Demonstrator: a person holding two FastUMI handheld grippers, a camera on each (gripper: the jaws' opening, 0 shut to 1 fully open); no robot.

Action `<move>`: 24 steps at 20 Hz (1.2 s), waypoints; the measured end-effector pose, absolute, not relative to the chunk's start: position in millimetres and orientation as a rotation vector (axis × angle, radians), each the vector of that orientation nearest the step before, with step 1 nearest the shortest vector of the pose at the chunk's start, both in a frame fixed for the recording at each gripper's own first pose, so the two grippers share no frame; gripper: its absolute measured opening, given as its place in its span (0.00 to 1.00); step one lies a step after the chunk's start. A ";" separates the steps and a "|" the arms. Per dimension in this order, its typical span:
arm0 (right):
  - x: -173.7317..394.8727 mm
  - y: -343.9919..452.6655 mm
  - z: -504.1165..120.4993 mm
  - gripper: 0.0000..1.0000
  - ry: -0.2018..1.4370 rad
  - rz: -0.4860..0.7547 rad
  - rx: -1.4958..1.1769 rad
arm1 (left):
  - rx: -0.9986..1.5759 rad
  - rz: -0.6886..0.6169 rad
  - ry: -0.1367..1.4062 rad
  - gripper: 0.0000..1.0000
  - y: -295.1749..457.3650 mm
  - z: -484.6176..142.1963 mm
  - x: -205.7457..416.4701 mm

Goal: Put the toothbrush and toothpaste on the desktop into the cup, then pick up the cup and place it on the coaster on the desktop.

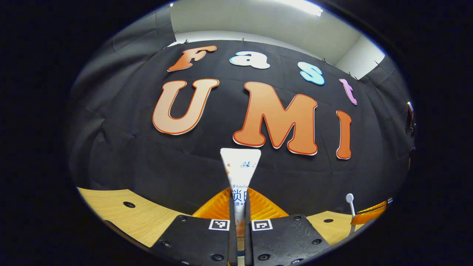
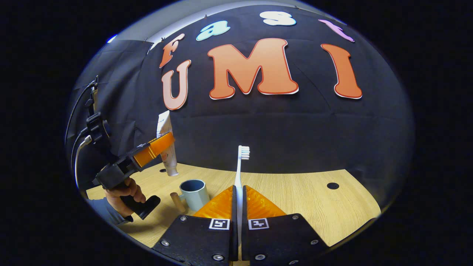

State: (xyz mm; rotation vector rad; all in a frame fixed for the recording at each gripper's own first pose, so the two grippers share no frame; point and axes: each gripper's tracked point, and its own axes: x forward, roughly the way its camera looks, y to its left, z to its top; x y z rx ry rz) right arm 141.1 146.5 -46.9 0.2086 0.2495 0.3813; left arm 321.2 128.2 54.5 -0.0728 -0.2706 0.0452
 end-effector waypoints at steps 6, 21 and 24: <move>149.2 148.0 -45.5 0.04 0.222 0.376 0.231 | -0.125 0.053 -0.193 0.07 133.2 15.7 352.6; 162.2 148.5 -49.4 0.04 0.190 0.353 0.192 | -0.190 0.153 -0.007 0.09 148.2 -60.1 346.8; 162.0 156.7 -53.1 0.04 0.199 0.354 0.200 | -0.174 0.161 0.031 0.12 150.5 -67.8 337.9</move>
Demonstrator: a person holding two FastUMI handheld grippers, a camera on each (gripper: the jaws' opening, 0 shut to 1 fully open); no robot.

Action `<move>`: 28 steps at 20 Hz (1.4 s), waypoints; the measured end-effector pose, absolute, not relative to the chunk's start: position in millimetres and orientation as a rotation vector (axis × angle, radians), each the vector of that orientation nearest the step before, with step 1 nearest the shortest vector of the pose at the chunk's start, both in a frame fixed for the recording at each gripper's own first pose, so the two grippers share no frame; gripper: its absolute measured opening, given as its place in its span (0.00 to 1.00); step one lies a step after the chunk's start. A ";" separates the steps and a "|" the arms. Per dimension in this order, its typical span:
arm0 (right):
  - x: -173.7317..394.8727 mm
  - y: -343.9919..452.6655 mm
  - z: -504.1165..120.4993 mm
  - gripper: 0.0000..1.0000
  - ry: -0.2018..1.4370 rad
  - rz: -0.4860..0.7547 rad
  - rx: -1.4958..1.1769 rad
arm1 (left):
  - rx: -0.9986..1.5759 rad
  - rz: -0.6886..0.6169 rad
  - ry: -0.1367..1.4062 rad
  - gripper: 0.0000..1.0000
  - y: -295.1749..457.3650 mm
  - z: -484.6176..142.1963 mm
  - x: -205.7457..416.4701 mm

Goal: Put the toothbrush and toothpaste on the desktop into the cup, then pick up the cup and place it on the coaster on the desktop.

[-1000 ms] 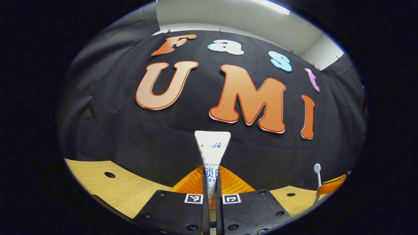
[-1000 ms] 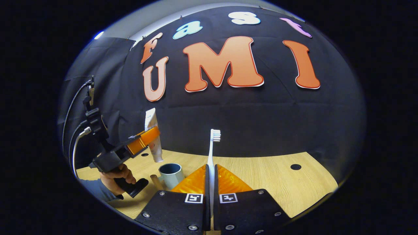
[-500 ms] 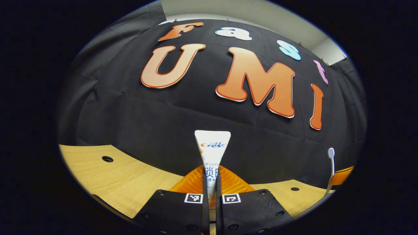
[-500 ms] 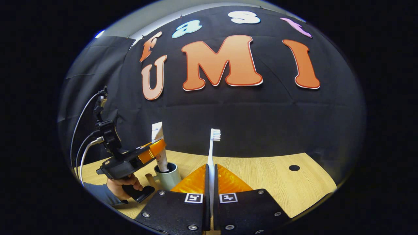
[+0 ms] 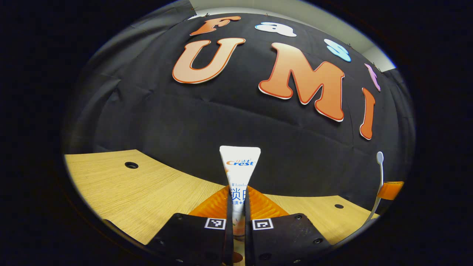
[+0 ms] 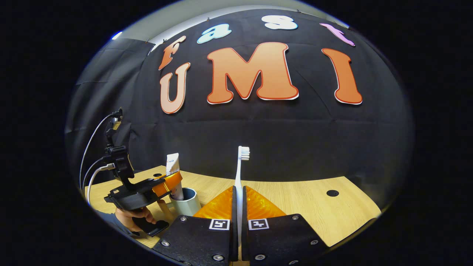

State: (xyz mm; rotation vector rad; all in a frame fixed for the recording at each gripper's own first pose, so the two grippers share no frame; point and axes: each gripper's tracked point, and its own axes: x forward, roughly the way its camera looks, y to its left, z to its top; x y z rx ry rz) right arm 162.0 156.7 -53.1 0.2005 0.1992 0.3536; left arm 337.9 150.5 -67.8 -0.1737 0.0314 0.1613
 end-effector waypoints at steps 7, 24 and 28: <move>161.6 166.9 -55.3 0.04 0.213 0.354 0.216 | -0.111 0.118 0.120 0.24 141.7 -87.1 319.2; 174.4 225.6 -25.2 0.04 0.099 0.435 0.343 | -0.015 0.134 0.088 0.98 173.5 -48.8 243.4; 185.6 240.7 -16.6 0.04 0.066 0.450 0.396 | 0.004 0.162 0.091 0.98 191.7 -45.6 225.5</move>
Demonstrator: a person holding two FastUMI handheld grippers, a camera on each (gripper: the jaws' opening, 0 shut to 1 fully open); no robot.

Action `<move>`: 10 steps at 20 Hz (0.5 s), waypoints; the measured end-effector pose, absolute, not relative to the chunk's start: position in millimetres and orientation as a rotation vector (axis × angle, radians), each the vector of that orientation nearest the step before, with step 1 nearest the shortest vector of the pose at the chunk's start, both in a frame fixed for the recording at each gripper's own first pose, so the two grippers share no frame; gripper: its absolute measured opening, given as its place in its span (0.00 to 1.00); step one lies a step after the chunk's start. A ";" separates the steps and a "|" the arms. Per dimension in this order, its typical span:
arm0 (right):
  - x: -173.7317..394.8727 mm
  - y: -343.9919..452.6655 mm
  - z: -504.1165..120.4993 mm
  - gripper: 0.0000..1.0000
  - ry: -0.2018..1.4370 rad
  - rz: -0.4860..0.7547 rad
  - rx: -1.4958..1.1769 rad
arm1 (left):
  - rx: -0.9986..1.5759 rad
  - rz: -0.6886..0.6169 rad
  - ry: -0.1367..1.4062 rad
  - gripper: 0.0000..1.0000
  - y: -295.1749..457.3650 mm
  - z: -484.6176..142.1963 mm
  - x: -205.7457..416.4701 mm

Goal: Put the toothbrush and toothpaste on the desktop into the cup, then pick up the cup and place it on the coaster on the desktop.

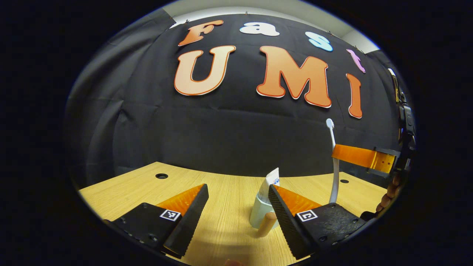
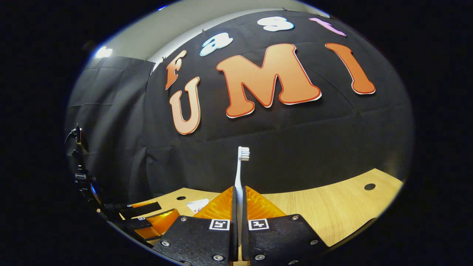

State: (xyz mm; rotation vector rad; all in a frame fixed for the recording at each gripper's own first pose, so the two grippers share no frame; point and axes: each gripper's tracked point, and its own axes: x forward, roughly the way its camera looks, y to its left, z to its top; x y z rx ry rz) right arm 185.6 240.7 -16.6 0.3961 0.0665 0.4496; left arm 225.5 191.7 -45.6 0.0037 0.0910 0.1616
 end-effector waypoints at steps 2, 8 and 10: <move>191.3 248.7 -12.7 0.04 0.051 0.458 0.425 | 0.017 0.166 0.092 0.98 195.1 -42.7 217.2; 213.7 267.6 -0.7 0.04 -0.014 0.460 0.488 | 0.047 0.181 0.081 0.98 210.8 -38.6 207.2; 221.3 277.4 -2.5 0.04 -0.012 0.467 0.509 | 0.056 0.195 0.079 0.97 218.4 -41.0 203.4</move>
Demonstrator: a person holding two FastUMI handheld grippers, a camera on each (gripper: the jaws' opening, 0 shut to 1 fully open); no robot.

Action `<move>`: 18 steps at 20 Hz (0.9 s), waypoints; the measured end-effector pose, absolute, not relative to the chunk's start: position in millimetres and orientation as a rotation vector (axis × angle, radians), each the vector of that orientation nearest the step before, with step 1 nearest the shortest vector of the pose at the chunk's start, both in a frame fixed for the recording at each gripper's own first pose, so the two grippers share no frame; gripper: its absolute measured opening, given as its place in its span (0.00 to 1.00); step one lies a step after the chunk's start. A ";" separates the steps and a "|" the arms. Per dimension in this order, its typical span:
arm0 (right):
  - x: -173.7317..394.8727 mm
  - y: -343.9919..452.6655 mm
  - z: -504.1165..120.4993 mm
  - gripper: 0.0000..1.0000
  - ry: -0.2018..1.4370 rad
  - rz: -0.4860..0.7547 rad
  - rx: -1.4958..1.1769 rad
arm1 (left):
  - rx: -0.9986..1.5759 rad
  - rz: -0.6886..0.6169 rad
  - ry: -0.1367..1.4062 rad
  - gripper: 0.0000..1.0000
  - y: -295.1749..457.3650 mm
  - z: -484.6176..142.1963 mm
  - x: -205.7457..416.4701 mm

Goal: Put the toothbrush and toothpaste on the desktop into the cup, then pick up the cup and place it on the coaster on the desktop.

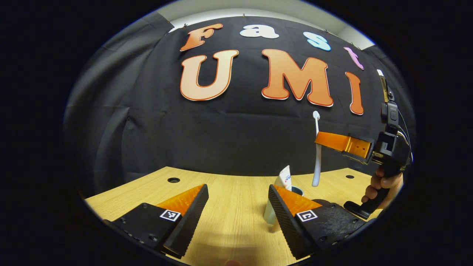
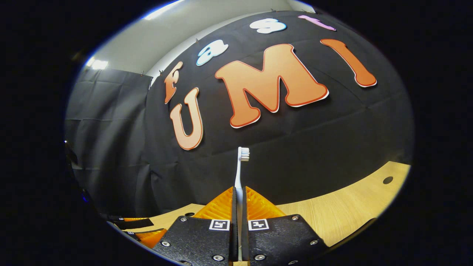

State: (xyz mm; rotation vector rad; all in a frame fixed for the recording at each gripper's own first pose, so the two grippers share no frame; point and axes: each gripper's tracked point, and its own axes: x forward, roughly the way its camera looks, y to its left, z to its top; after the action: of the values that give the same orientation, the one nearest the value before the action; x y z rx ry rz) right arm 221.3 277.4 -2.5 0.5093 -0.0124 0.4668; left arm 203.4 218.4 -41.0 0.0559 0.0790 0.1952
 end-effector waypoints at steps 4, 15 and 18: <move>234.7 295.6 -11.0 0.04 -0.012 0.469 0.503 | 0.049 0.203 0.092 0.98 225.5 -51.4 202.2; 238.5 317.2 -54.3 0.05 0.070 0.487 0.436 | 0.022 0.199 0.143 0.98 221.2 -75.3 210.8; 230.1 314.6 -57.3 0.08 0.097 0.513 0.397 | 0.011 0.193 0.145 0.98 211.4 -72.8 212.6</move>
State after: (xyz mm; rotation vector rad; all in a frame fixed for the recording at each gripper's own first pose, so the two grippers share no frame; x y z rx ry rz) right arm 230.1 314.6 -57.3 0.3974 0.0966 0.5131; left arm 212.6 211.4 -72.8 0.0109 0.1446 0.1935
